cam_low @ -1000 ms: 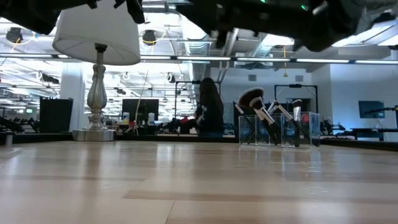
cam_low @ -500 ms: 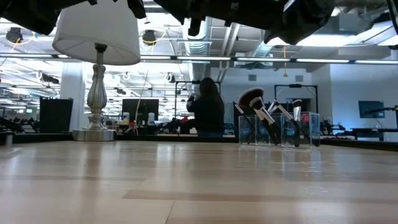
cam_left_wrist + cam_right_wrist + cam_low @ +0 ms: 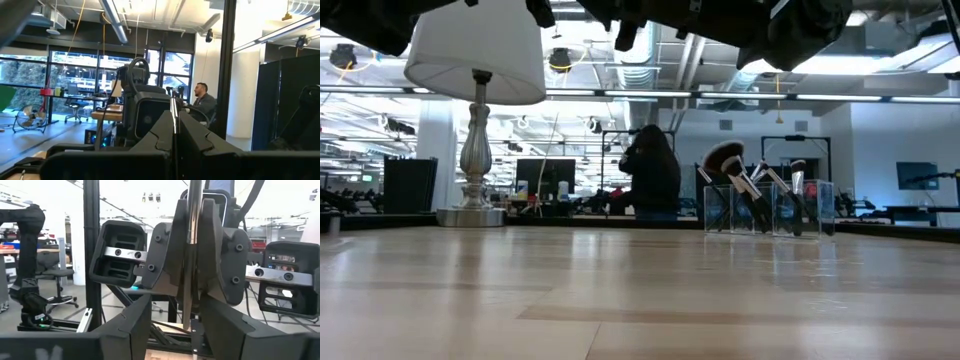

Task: Put items in baskets/containers
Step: Put the liner brush into the transparent organizer

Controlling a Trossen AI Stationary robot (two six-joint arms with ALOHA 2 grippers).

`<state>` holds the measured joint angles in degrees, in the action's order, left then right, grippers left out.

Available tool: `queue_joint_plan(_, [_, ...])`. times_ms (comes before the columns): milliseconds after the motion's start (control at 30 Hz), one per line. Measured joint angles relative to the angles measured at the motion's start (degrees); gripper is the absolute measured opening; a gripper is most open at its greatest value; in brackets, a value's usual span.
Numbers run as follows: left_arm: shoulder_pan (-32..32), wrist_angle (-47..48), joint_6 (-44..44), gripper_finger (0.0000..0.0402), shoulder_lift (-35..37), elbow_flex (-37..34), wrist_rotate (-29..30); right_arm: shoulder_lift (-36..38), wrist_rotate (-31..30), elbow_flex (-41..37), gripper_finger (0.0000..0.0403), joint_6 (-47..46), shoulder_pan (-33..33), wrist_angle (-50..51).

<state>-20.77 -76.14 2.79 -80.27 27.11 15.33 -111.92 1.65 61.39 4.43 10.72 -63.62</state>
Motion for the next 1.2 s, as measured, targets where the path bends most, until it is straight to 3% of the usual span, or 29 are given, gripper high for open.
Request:
queue_joint_plan(867, [1.7, 1.7, 0.0, 0.0012, 0.0, 0.0, -0.5, 0.0, 1.8, 0.0, 0.0069, -7.0, -1.9, 0.1])
queue_joint_plan(1200, [1.7, 3.9, -0.2, 0.0012, 0.1, 0.0, -0.1, 0.0, 1.6, 0.0, 0.0007, -6.8, -2.7, 0.2])
